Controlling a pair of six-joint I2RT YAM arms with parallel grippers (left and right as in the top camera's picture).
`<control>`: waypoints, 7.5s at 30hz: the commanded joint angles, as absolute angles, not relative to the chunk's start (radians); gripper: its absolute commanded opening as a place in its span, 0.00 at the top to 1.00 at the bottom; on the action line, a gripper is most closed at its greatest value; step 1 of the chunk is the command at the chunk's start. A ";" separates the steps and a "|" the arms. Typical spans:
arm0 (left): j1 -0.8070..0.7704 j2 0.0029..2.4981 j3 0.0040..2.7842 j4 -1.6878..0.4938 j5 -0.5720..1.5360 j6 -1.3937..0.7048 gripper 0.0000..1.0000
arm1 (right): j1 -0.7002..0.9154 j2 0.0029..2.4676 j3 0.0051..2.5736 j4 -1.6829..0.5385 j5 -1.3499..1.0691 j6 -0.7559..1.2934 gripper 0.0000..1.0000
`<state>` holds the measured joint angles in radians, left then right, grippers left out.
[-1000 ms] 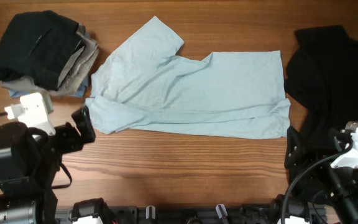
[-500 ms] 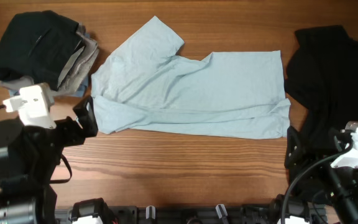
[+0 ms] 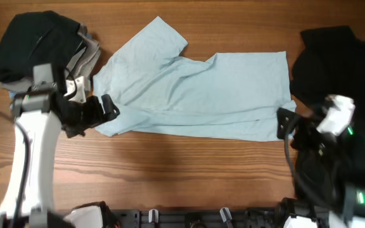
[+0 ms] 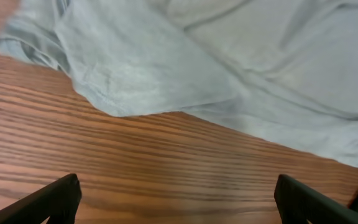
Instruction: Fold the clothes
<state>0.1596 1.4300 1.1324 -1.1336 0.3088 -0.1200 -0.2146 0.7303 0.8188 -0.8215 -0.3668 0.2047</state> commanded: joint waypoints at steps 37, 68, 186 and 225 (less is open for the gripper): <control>0.145 1.608 1.341 -1.075 0.178 -0.476 0.96 | -0.210 1.316 0.818 -0.550 -0.394 0.192 0.00; 0.037 1.720 1.341 -0.743 -0.038 -0.531 0.96 | -0.211 1.716 0.824 -0.282 -0.321 0.288 0.91; -0.090 2.087 1.150 0.010 0.176 0.070 0.96 | -0.306 1.522 1.036 -0.619 -0.443 0.223 0.21; 0.054 1.382 1.150 -0.913 -0.190 -0.242 0.96 | -0.293 1.567 1.034 -0.818 -0.198 0.307 0.96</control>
<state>0.0406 1.3994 1.1511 -0.8600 -0.1715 -0.1390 -0.2916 1.5589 1.0363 -0.7303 -0.3168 0.2398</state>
